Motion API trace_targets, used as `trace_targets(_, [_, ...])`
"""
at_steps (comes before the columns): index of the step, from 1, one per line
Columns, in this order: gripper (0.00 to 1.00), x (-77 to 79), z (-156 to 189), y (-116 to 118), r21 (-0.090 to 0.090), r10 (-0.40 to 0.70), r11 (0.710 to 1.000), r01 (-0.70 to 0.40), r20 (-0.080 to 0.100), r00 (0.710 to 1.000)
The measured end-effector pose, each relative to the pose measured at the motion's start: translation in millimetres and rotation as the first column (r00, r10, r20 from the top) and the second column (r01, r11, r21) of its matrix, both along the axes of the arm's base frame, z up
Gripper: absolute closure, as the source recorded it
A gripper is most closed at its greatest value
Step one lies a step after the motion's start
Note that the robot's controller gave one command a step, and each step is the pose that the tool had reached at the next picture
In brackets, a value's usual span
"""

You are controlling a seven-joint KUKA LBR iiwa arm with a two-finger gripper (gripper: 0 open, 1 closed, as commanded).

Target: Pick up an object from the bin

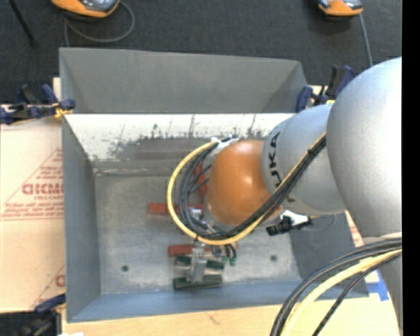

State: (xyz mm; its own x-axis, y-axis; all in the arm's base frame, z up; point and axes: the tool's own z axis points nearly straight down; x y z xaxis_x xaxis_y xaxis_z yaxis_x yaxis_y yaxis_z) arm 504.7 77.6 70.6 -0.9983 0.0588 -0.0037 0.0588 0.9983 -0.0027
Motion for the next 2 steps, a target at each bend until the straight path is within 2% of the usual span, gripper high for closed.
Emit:
trace_targets(1, [1.00, 0.6, 1.4, 5.2, 0.004, 0.003, 1.000, -0.003, 0.001, 1.000])
trace_targets(2, [1.00, -11.6, 140.3, 25.3, 0.005, 0.023, 1.000, -0.023, 0.006, 1.000])
